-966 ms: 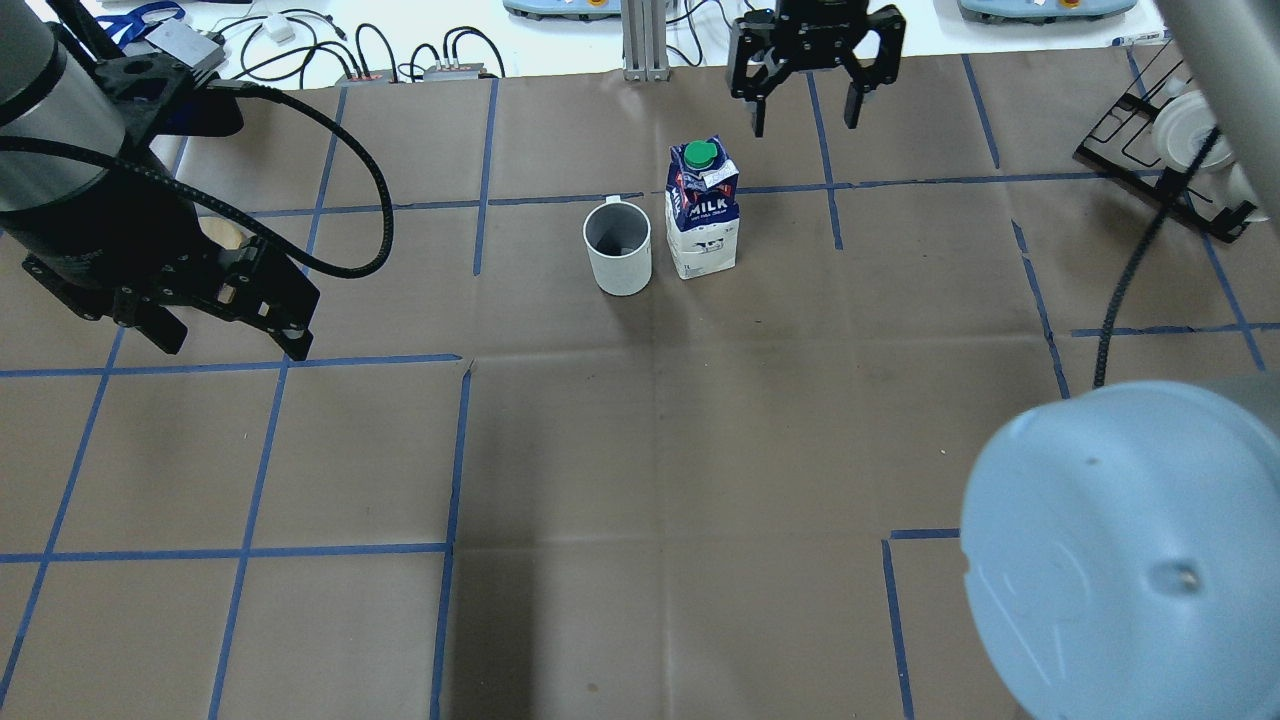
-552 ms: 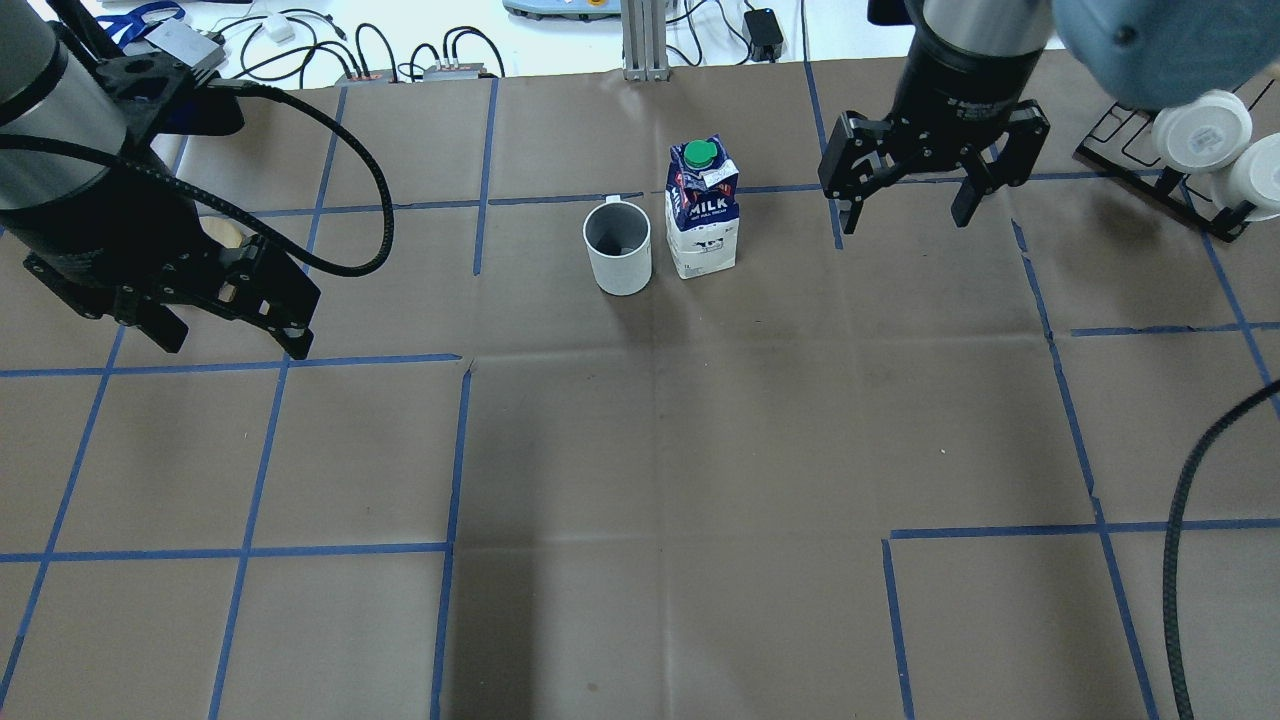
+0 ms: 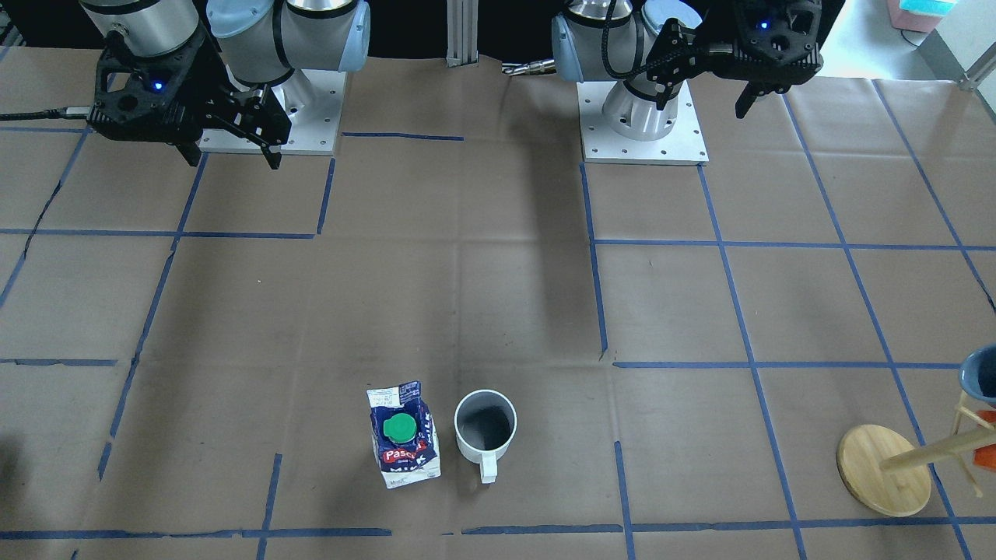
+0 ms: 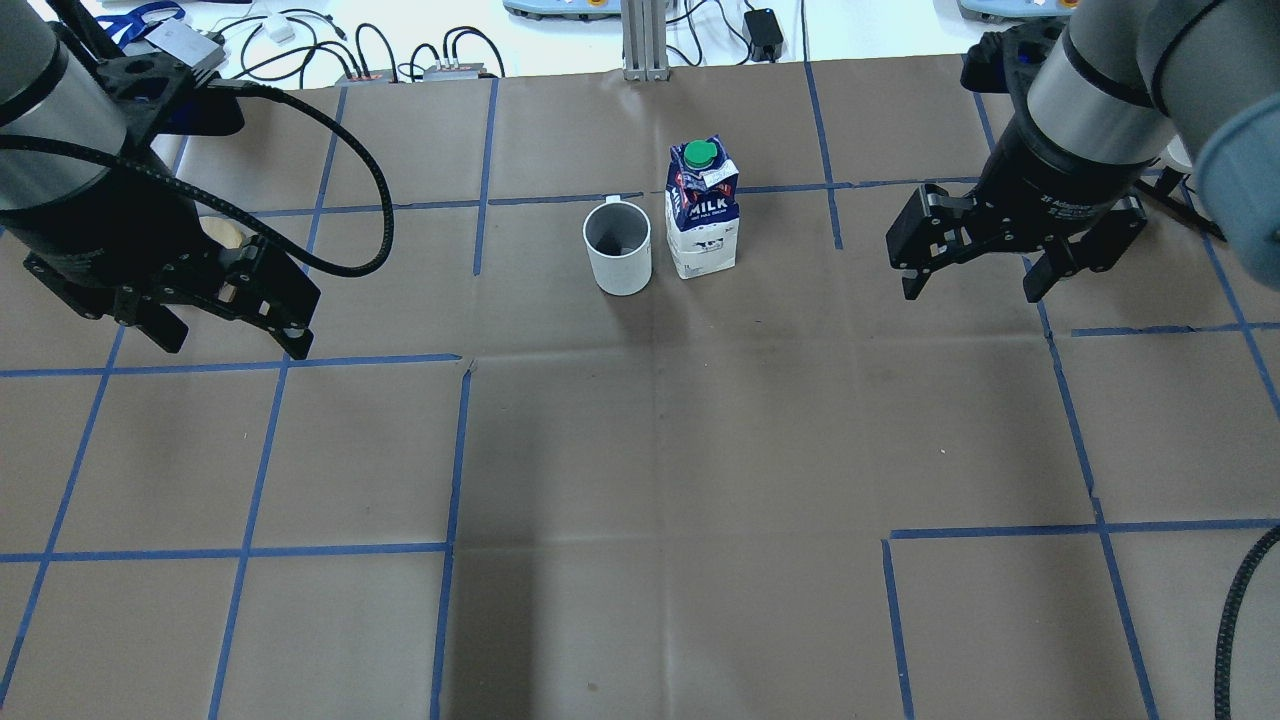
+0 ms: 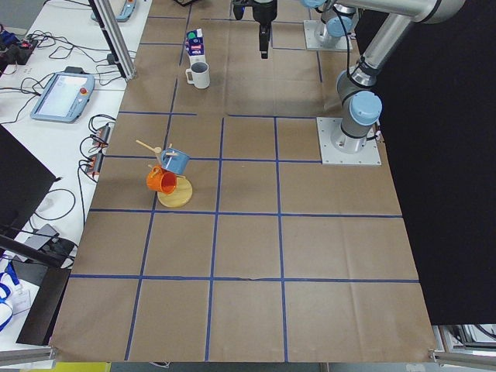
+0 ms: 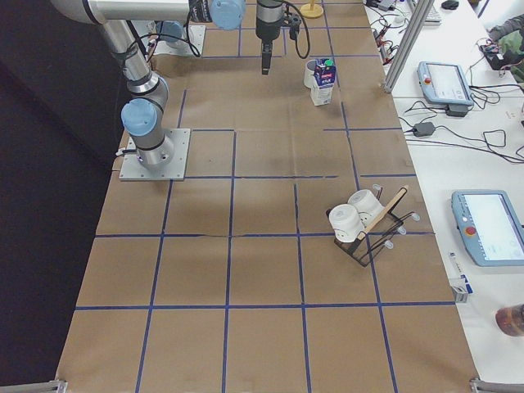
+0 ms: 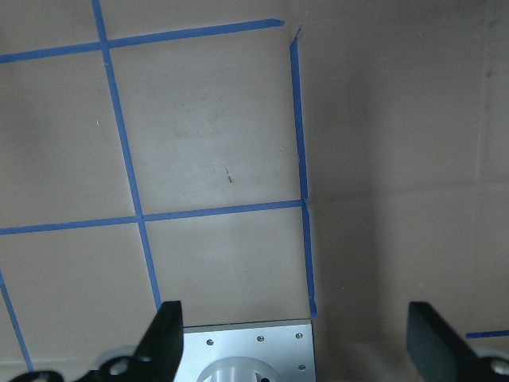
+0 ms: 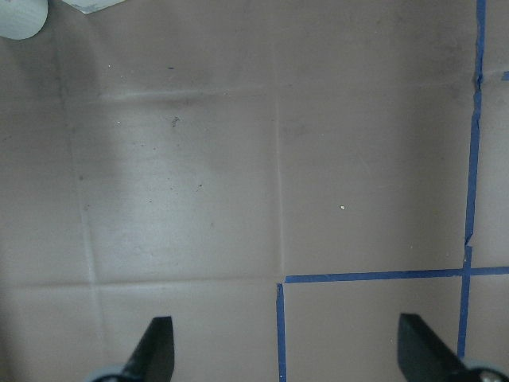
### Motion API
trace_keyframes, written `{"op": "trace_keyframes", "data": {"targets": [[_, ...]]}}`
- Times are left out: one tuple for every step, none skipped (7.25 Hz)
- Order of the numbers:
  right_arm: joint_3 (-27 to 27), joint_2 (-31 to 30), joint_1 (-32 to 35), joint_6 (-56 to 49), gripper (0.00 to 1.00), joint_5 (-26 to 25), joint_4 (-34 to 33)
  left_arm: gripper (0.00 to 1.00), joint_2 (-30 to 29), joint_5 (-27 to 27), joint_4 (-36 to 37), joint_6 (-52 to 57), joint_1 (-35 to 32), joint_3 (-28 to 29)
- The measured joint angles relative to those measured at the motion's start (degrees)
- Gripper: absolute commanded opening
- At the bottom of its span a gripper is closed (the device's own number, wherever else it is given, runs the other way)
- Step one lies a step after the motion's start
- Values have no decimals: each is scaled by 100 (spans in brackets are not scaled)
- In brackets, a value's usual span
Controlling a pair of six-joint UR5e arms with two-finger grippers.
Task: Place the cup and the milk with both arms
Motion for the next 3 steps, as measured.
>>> {"op": "trace_keyframes", "data": {"targets": [[22, -30, -13, 4, 100, -2, -33, 100, 1, 0, -1, 0, 0, 0], [31, -40, -17, 4, 100, 0, -49, 100, 1, 0, -1, 0, 0, 0], [33, -43, -19, 3, 100, 3, -57, 100, 0, 0, -2, 0, 0, 0]]}}
